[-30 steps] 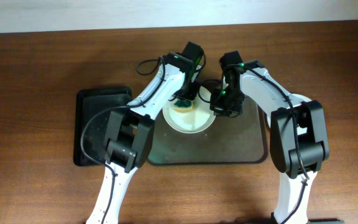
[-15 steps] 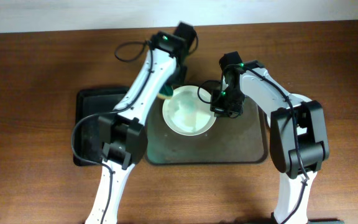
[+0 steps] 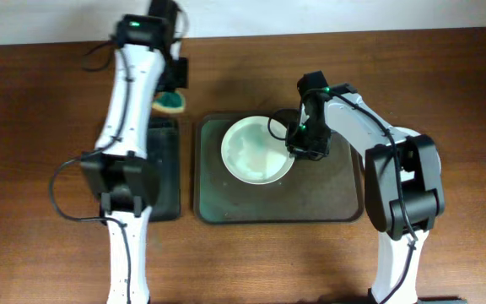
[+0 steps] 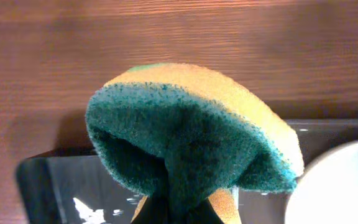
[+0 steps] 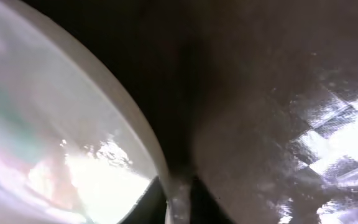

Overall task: Clean dirty plates on tray and stack at the side
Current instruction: 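Lift the sponge with left gripper back to the left, then lift the cleaned plate with right gripper and carry it right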

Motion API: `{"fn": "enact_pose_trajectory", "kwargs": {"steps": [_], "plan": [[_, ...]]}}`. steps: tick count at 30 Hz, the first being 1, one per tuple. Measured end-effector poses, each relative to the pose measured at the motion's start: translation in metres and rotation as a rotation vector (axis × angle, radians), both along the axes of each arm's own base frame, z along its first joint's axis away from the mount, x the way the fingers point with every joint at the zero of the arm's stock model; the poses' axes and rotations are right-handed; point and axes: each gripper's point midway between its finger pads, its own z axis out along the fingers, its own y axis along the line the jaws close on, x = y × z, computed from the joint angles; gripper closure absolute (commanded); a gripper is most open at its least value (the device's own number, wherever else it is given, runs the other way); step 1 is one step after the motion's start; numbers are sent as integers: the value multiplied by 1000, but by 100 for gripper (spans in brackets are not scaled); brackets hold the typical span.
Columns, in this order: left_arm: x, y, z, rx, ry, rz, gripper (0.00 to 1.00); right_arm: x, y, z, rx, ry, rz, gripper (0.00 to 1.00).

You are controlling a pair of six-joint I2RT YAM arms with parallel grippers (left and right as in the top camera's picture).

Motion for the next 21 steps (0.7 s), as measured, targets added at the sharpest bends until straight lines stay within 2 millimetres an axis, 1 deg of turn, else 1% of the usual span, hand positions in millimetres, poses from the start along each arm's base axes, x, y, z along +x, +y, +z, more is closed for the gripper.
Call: {"fn": "enact_pose_trajectory", "kwargs": {"steps": [3,4,9,11,12,14,15,16,18,21], "plan": [[-2,29,-1,-21,24,35,100,-1,3,-1,6,1,8,96],[-3,35,-2,-27,31,41,100,-1,3,-1,7,2,7,96],[-5,47,-3,-47,48,49,100,-2,3,3,6,1,8,96],[-5,51,-3,-50,48,46,100,-5,-1,12,-22,-11,13,96],[-5,52,-3,-51,48,44,100,-6,-5,21,-50,-32,16,96],[-5,53,-3,-51,46,43,100,-5,-16,48,-127,-100,21,96],[-4,53,-2,-51,43,42,100,-4,-25,75,-203,-178,28,96],[-2,54,-2,-52,35,43,100,-5,-28,89,-233,-217,29,96],[1,54,-1,-53,23,43,100,-8,-34,111,-306,-281,41,96],[3,54,-1,-53,16,43,100,-15,-39,133,-445,-350,80,96]]}}
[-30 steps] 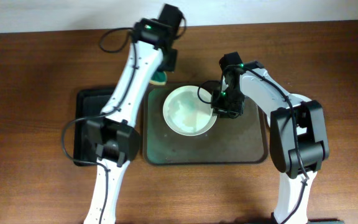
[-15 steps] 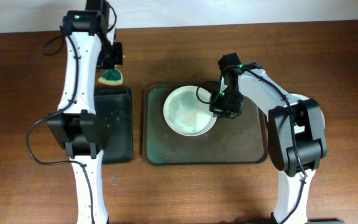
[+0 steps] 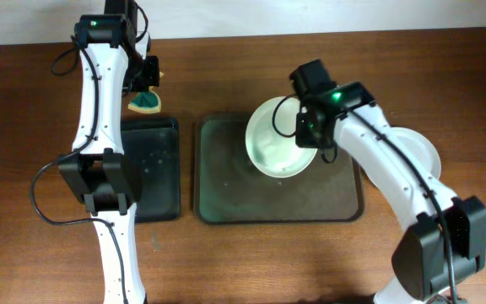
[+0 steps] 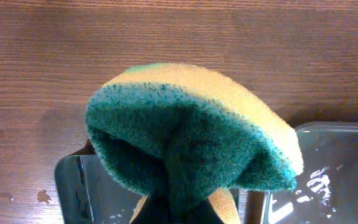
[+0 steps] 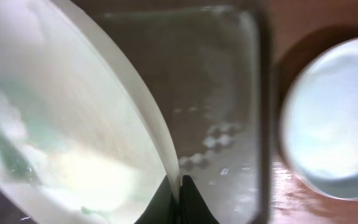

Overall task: Clean dirty plates on tray and stack at the side
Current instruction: 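Lift the cleaned plate with right gripper and carry it right, then lower the plate onto the stacked plates and release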

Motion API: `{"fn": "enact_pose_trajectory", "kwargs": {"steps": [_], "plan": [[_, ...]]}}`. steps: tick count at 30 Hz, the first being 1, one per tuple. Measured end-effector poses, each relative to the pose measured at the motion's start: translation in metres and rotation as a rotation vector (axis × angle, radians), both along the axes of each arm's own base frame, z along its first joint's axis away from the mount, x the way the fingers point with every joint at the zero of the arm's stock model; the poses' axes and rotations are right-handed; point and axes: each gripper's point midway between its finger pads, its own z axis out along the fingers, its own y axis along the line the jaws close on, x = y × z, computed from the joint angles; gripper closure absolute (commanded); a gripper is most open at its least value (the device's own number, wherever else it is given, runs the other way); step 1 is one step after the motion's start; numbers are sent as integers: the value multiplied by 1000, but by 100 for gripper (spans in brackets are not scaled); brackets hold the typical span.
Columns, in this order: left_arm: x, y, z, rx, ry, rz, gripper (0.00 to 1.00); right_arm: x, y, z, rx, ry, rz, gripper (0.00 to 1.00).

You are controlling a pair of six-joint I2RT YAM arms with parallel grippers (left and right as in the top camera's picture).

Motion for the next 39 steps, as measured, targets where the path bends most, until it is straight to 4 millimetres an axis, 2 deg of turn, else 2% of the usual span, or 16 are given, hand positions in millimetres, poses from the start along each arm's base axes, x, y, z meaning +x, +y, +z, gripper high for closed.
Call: {"fn": "enact_pose_trajectory", "kwargs": {"steps": [3,8,15,21,25,28,30,32,34,36,39], "plan": [[0,0,0,0,-2,0,100,-9,-2,14,-188,-53,26,96],[1,0,0,0,-4,0,100,-15,11,42,-388,-189,85,96],[2,0,0,0,-6,0,100,-23,26,104,-697,-446,155,96],[2,0,0,0,-6,0,100,-33,49,143,-865,-634,197,96],[2,0,0,0,-6,0,100,-36,54,152,-897,-677,204,96],[2,0,0,0,-6,0,100,-35,52,147,-867,-662,193,96],[2,0,0,0,-6,0,100,-33,49,134,-801,-618,176,96],[2,0,0,-1,-6,0,100,-30,42,115,-709,-535,153,96],[2,0,0,0,-6,0,100,-27,29,84,-560,-388,106,96],[2,0,0,0,-6,0,100,-25,18,61,-432,-270,61,96],[2,0,0,0,-6,0,100,-22,9,39,-258,-142,29,96]]}}
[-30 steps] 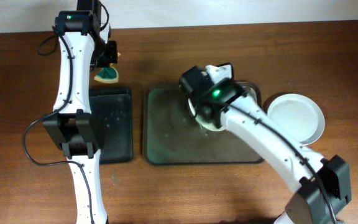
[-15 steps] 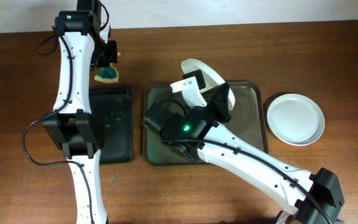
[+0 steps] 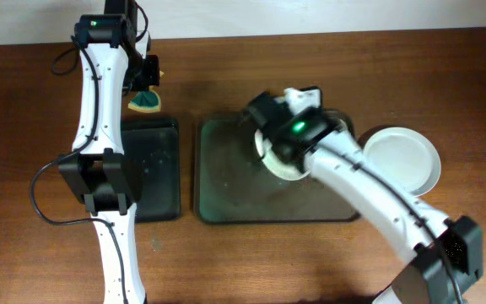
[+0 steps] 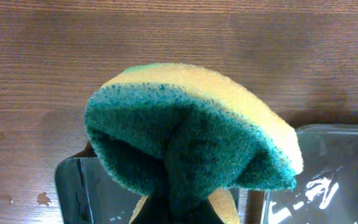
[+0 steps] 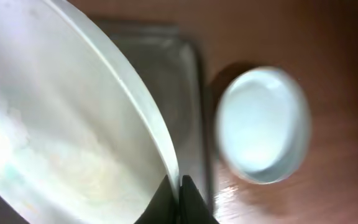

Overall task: Clean dirty plates on tray and stack at the side
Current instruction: 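Lower the plate onto the stacked plates and release, then lower the sponge with left gripper into the small black tray and release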

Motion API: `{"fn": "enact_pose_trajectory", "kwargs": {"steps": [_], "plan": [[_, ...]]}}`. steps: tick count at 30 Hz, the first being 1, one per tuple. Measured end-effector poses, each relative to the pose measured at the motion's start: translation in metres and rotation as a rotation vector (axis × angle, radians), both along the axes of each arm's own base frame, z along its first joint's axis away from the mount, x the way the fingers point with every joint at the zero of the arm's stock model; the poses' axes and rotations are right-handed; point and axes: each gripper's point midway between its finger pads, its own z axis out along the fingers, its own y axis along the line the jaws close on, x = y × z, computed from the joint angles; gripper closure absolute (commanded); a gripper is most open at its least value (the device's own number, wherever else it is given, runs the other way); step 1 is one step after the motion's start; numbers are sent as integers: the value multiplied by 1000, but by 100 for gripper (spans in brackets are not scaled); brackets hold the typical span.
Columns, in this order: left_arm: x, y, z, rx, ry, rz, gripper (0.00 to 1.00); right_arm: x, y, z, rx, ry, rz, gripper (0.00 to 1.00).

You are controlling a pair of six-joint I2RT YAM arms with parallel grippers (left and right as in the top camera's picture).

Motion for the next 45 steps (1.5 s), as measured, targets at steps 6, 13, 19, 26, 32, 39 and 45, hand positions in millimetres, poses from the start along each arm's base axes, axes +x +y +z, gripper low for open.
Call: {"fn": "enact_pose_trajectory", "kwargs": {"steps": [6,13,19,26,32,39,45], "plan": [[0,0,0,2,2,-8,100,5,-33,7,350,84,-60,96],[-1,0,0,5,4,-19,100,-12,-165,31,487,18,-366,96],[-1,0,0,5,4,-19,100,-48,-263,12,504,-8,-630,96],[-1,0,0,5,2,-22,100,-79,-305,-59,540,48,-782,96],[0,0,0,5,0,-22,100,-71,-291,-106,602,107,-740,51],[-4,0,-1,6,16,-22,100,-60,-259,-111,644,177,-658,38],[-29,1,-5,8,120,-23,100,-35,-242,-58,644,173,-572,18]]}}
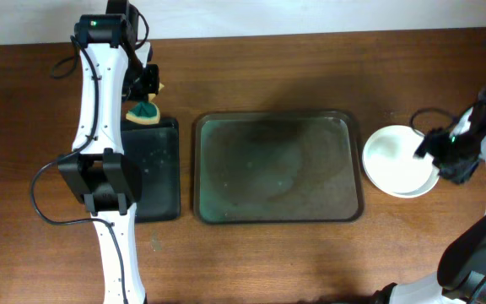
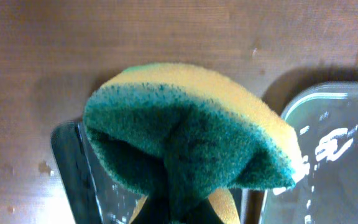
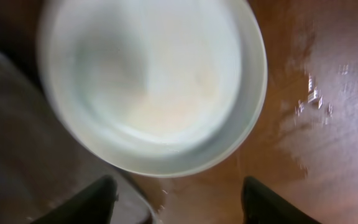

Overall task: Clean dirty plates on tray and stack at the side
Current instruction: 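Lower the sponge with left gripper into the small black tray and release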

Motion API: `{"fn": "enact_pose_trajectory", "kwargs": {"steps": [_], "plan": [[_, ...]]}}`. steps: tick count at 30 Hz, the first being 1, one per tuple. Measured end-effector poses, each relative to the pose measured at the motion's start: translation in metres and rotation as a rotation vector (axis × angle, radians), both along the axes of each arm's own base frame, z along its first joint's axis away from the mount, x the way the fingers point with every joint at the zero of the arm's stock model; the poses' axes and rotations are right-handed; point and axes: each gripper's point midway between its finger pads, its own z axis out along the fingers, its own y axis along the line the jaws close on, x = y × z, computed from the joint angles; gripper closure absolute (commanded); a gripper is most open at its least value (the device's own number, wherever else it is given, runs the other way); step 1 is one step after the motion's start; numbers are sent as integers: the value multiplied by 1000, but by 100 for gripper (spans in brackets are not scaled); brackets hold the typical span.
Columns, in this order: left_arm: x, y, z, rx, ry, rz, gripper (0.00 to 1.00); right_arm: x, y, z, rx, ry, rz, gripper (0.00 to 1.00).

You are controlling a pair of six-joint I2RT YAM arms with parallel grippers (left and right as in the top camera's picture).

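Note:
The large dark tray (image 1: 277, 169) holds no plate. Right of it on the wood lies a stack of white plates (image 1: 395, 159), which fills the right wrist view as the plates (image 3: 154, 81). My right gripper (image 1: 442, 157) sits just past the stack's right edge. It is open, and its dark fingers (image 3: 86, 202) stand wide apart near the plate rim with nothing between them. At the far left my left gripper (image 2: 180, 214) is shut on a yellow-and-green sponge (image 1: 143, 111), which is folded in the jaws above the top edge of a small black tray (image 1: 154, 173).
The wooden table (image 1: 260, 76) runs around both trays. A wet patch shines on the wood (image 3: 328, 112) beside the plates. The large tray's corner (image 2: 334, 143) lies to the right of the sponge.
My right gripper held a tilted white plate over the right part of the large tray. That plate now lies on the plate beside the tray and the gripper is open. The sponge has shifted slightly.
My right gripper was first shut on the rim of a plate lying on the large tray. It then held the plate raised, later tilted nearer the tray's right side. Now the plate is stacked off the tray and released. My left gripper held the sponge throughout.

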Motion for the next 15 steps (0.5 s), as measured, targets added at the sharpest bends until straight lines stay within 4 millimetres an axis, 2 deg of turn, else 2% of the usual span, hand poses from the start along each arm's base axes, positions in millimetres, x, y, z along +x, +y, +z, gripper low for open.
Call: {"fn": "enact_pose_trajectory", "kwargs": {"steps": [2,4,7,11,15], "plan": [[-14,1,-1,2,58,-2,100,12,5,21,-13,-38,22,16],[-15,2,-2,2,61,1,100,22,11,33,-25,-68,47,15],[-22,2,-13,4,107,6,100,23,22,34,-19,-64,75,15],[-32,3,-28,6,173,28,100,21,26,34,-14,-50,89,14],[-33,5,-26,20,168,52,100,20,26,34,-14,-50,92,14]]}}
